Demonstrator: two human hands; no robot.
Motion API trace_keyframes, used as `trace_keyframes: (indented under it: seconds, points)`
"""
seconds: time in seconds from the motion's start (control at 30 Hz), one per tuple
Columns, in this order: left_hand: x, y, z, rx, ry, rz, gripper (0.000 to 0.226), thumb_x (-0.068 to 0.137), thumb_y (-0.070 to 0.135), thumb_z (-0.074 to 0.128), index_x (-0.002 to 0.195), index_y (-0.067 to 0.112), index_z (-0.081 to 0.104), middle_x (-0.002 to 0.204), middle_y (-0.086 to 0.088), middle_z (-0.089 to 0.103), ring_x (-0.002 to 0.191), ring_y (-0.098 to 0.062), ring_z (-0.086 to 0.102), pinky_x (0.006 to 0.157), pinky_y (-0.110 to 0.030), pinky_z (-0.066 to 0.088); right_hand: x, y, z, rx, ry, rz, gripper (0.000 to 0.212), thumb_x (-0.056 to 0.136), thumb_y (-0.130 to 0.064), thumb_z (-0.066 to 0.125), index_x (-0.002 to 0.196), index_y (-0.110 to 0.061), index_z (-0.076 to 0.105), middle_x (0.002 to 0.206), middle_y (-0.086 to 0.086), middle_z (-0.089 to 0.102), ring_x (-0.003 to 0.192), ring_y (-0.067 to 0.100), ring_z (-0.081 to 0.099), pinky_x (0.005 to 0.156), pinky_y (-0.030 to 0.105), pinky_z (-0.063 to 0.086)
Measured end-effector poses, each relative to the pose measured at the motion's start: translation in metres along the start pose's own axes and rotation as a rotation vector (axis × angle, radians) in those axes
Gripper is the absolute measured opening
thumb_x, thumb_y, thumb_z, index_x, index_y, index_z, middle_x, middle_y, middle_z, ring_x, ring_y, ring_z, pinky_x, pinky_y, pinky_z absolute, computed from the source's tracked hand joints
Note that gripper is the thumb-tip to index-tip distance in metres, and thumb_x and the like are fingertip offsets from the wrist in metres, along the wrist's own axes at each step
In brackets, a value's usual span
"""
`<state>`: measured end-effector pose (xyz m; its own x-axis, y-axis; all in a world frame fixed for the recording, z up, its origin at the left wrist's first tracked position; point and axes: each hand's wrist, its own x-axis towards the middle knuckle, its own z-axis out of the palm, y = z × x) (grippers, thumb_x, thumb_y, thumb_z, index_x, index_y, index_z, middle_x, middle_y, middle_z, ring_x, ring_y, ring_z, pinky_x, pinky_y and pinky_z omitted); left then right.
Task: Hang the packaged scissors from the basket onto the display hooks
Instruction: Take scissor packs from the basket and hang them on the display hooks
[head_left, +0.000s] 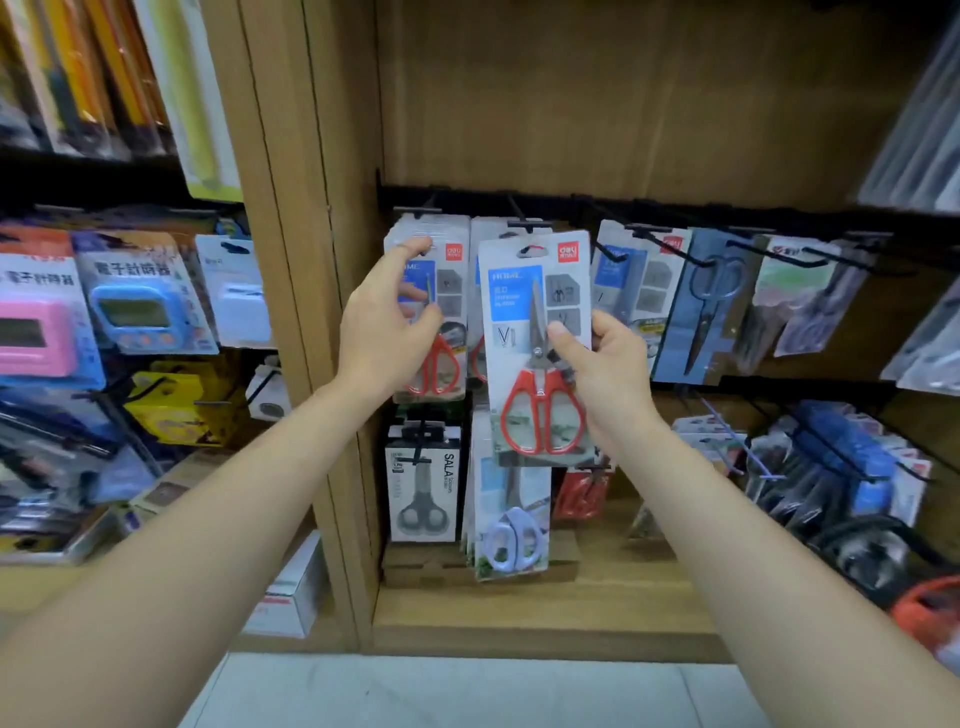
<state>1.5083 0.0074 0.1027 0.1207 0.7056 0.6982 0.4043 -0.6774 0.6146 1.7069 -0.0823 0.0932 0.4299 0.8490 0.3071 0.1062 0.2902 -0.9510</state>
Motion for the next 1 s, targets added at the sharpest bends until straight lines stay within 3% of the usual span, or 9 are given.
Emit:
trace_keyframes:
  seconds: [0.23, 0.43, 0.5, 0.57, 0.67, 0.8, 0.9, 1.0]
  points:
    - [-0.001, -0.003, -0.002, -0.093, -0.03, -0.018, 0.065, 0.089, 0.005, 0.066, 0.147, 0.03, 0.05, 0.142, 0.023, 0.053, 0.091, -0.007, 0.067, 0.088, -0.038, 0.059, 0.02, 0.005, 0.005, -0.015, 0.058, 0.071, 0.02, 0.1, -0.015, 0.065, 0.119, -0.013, 0.071, 0.108, 0.004, 0.079, 0.094, 0.021, 0.077, 0.084, 0.049, 0.064]
    - [-0.003, -0.003, -0.001, -0.107, -0.05, -0.009, 0.068, 0.089, 0.004, 0.068, 0.149, 0.03, 0.047, 0.143, 0.027, 0.048, 0.09, -0.009, 0.066, 0.085, -0.04, 0.06, 0.045, 0.004, 0.02, -0.101, 0.072, 0.092, 0.019, 0.1, -0.015, 0.067, 0.118, -0.013, 0.071, 0.107, 0.006, 0.078, 0.088, 0.02, 0.078, 0.076, 0.04, 0.065]
    - [-0.003, -0.003, -0.001, -0.089, -0.058, -0.022, 0.07, 0.089, 0.004, 0.069, 0.149, 0.031, 0.045, 0.14, 0.031, 0.046, 0.089, -0.008, 0.066, 0.085, -0.039, 0.061, 0.061, 0.007, 0.03, -0.159, 0.097, 0.099, 0.012, 0.1, -0.015, 0.067, 0.111, -0.013, 0.072, 0.104, 0.007, 0.078, 0.087, 0.021, 0.077, 0.074, 0.038, 0.065]
    - [-0.003, -0.002, -0.002, -0.069, -0.066, -0.033, 0.072, 0.088, 0.005, 0.069, 0.149, 0.035, 0.044, 0.13, 0.041, 0.044, 0.087, -0.006, 0.065, 0.084, -0.038, 0.06, 0.077, 0.011, 0.039, -0.216, 0.134, 0.123, 0.004, 0.098, -0.016, 0.069, 0.095, -0.019, 0.07, 0.1, 0.008, 0.077, 0.09, 0.027, 0.076, 0.08, 0.045, 0.064]
    - [-0.005, -0.001, -0.004, -0.054, -0.094, -0.052, 0.075, 0.087, 0.006, 0.068, 0.147, 0.041, 0.042, 0.121, 0.046, 0.046, 0.085, -0.004, 0.065, 0.084, -0.039, 0.06, 0.099, 0.021, 0.042, -0.341, 0.202, 0.156, 0.014, 0.097, -0.026, 0.071, 0.091, -0.013, 0.07, 0.098, 0.012, 0.075, 0.094, 0.033, 0.071, 0.088, 0.051, 0.06]
    - [-0.007, 0.003, -0.007, -0.053, -0.119, -0.056, 0.084, 0.089, 0.009, 0.071, 0.156, 0.041, 0.032, 0.133, 0.032, 0.051, 0.093, -0.003, 0.063, 0.084, -0.036, 0.06, 0.092, 0.027, 0.026, -0.441, 0.162, 0.159, 0.025, 0.094, -0.028, 0.075, 0.105, -0.007, 0.07, 0.103, 0.012, 0.072, 0.099, 0.026, 0.068, 0.089, 0.038, 0.057]
    - [-0.02, 0.003, -0.005, -0.056, -0.083, -0.027, 0.088, 0.092, 0.012, 0.069, 0.163, 0.034, 0.023, 0.149, 0.025, 0.043, 0.114, 0.013, 0.054, 0.096, -0.033, 0.054, 0.053, 0.025, -0.012, -0.534, 0.089, 0.04, 0.036, 0.094, -0.025, 0.076, 0.125, -0.009, 0.067, 0.119, 0.005, 0.069, 0.109, 0.018, 0.063, 0.093, 0.027, 0.05]
    - [-0.054, 0.003, 0.014, -0.01, 0.022, 0.069, 0.081, 0.092, 0.012, 0.069, 0.161, 0.024, 0.029, 0.158, 0.004, 0.045, 0.136, -0.013, 0.051, 0.105, -0.037, 0.051, -0.005, 0.027, -0.069, -0.664, 0.009, -0.043, 0.028, 0.094, -0.026, 0.075, 0.119, -0.012, 0.071, 0.11, -0.001, 0.071, 0.099, 0.011, 0.066, 0.089, 0.019, 0.05]
